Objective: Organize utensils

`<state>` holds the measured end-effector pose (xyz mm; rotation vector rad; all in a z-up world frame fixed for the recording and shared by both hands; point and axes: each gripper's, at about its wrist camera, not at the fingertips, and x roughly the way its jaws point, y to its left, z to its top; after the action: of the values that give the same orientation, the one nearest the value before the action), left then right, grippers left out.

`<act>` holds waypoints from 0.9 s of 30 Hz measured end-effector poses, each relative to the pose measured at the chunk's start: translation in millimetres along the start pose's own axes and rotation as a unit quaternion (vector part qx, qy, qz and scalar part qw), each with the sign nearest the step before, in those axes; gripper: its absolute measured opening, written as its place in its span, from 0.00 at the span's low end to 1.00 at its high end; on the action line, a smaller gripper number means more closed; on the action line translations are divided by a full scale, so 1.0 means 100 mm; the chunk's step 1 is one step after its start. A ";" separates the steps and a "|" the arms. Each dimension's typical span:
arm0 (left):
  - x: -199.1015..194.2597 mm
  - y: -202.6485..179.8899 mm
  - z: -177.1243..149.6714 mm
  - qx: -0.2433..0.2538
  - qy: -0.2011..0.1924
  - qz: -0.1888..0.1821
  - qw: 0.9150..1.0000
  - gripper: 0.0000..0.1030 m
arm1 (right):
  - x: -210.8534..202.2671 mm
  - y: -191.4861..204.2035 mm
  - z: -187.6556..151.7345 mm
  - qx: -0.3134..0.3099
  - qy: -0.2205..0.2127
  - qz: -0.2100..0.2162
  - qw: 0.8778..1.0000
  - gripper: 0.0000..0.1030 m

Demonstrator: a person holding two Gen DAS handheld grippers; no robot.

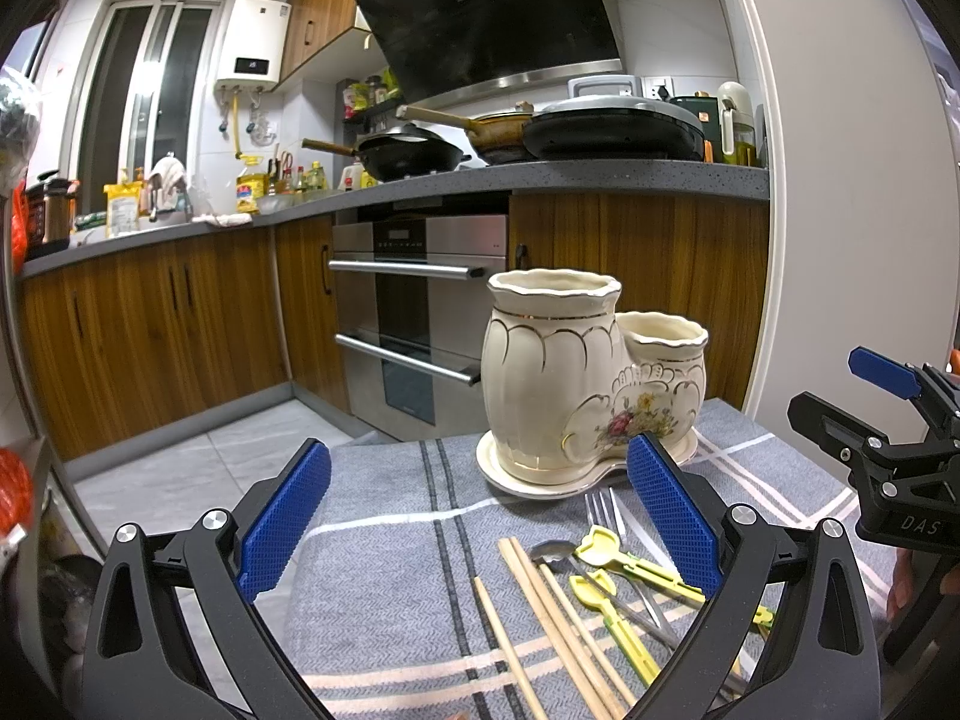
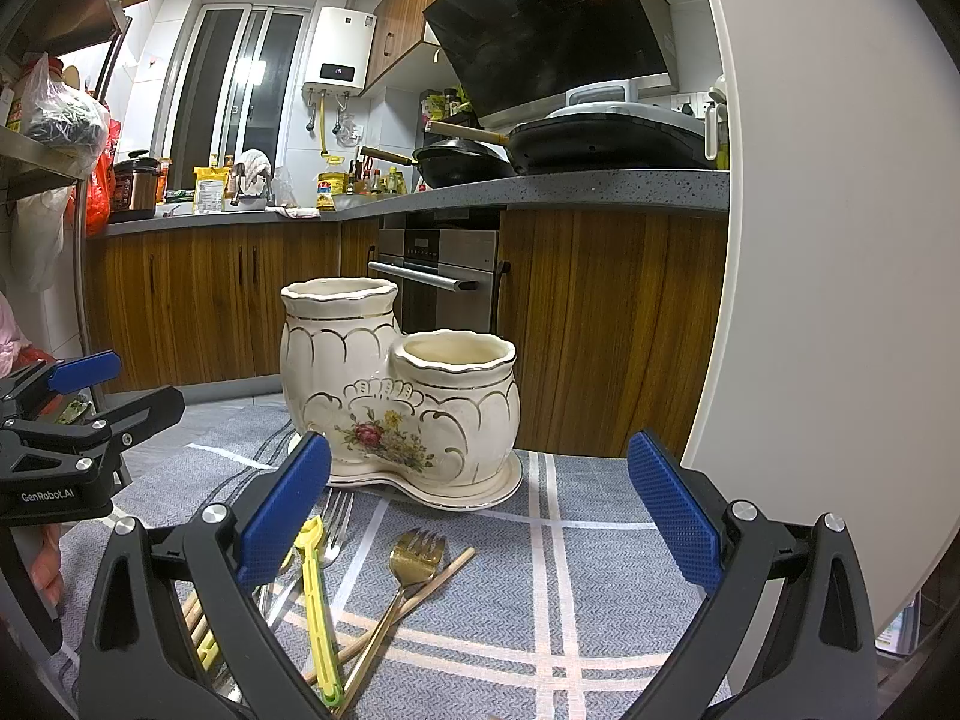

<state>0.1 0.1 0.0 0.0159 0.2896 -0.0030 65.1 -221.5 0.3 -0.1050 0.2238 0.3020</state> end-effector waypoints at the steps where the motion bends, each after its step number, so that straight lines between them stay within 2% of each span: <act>1: 0.00 0.00 0.00 0.000 0.000 0.000 1.000 0.95 | 0.00 0.00 0.00 0.000 0.000 0.000 1.000 0.95; 27: 0.04 0.04 0.02 -0.006 0.008 0.007 1.000 0.95 | 0.01 0.01 -0.01 -0.001 -0.005 -0.002 1.000 0.95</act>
<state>4.5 3.9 0.4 0.0066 0.3050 0.0124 65.3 -220.2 -1.0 -0.1064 0.2137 0.2984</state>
